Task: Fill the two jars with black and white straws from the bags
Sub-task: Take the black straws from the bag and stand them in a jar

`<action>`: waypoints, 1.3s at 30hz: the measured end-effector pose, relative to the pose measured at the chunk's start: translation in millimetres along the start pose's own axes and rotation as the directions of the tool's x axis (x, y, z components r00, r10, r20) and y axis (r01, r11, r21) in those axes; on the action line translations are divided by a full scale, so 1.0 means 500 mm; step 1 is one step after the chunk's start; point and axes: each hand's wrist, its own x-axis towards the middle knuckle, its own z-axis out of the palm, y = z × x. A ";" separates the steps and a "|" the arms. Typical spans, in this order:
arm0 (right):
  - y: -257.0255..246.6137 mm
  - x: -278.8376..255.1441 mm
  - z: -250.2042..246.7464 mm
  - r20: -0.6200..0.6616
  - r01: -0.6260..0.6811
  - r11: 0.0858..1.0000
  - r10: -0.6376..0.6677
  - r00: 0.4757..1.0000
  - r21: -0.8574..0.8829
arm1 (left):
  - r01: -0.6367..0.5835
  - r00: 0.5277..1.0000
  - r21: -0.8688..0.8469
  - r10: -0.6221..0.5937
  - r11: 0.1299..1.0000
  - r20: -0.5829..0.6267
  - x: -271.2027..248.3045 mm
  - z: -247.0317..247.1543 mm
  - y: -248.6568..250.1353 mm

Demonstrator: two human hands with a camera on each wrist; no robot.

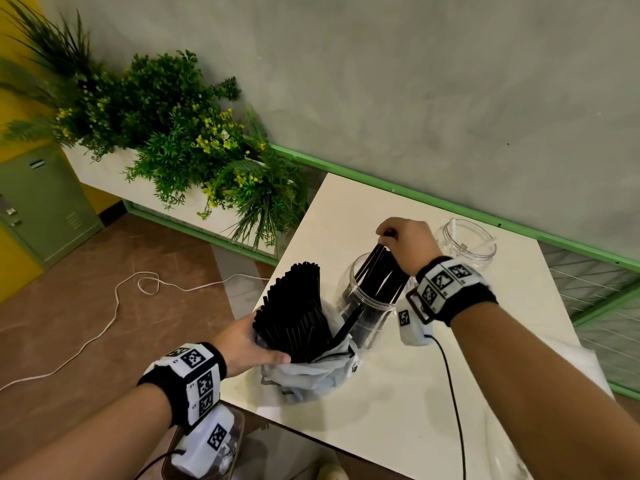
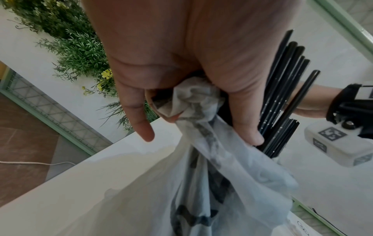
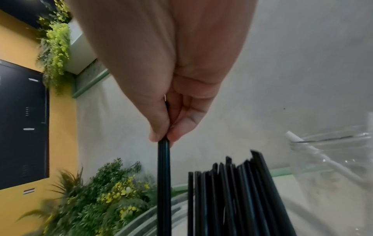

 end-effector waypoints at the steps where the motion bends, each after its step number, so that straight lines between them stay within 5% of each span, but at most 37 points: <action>1: 0.009 0.012 -0.003 0.018 -0.013 1.000 0.013 1.000 -0.008 | 0.009 1.000 0.010 -0.009 1.000 -0.011 0.003 0.000 -0.006; 6: 0.058 0.015 0.019 -0.025 0.030 0.973 -0.037 0.999 -0.231 | -0.005 1.000 0.025 0.005 1.000 -0.008 0.010 -0.002 -0.011; 10: 0.093 -0.035 0.044 -0.155 0.116 0.985 -0.135 0.979 -0.126 | -0.046 0.999 -0.021 0.046 0.999 0.008 0.008 -0.004 -0.015; 15: 0.119 -0.074 0.071 0.001 0.044 0.976 -0.045 0.999 -0.214 | -0.063 0.998 -0.068 0.064 0.996 0.012 0.008 -0.006 -0.021; 19: 0.095 -0.064 0.074 -0.097 0.037 0.996 -0.045 0.994 -0.078 | -0.055 0.998 -0.049 0.055 0.997 0.010 0.014 -0.005 -0.031; 24: 0.069 -0.034 0.095 0.061 0.015 0.976 -0.002 0.998 -0.218 | -0.045 0.999 -0.021 0.045 0.999 0.000 0.016 -0.005 -0.032; 27: 0.065 -0.028 0.115 -0.006 -0.051 0.978 0.051 0.999 -0.203 | -0.047 0.999 -0.003 0.047 0.999 0.006 0.013 -0.006 -0.030; 33: 0.070 -0.011 0.104 -0.207 0.061 0.980 -0.101 0.973 -0.191 | -0.057 0.998 -0.019 0.057 0.998 0.002 0.005 -0.008 -0.014; 39: 0.103 -0.001 0.101 -0.121 0.100 0.963 -0.134 0.984 -0.249 | -0.038 0.999 0.022 0.038 0.999 0.006 0.002 -0.011 -0.010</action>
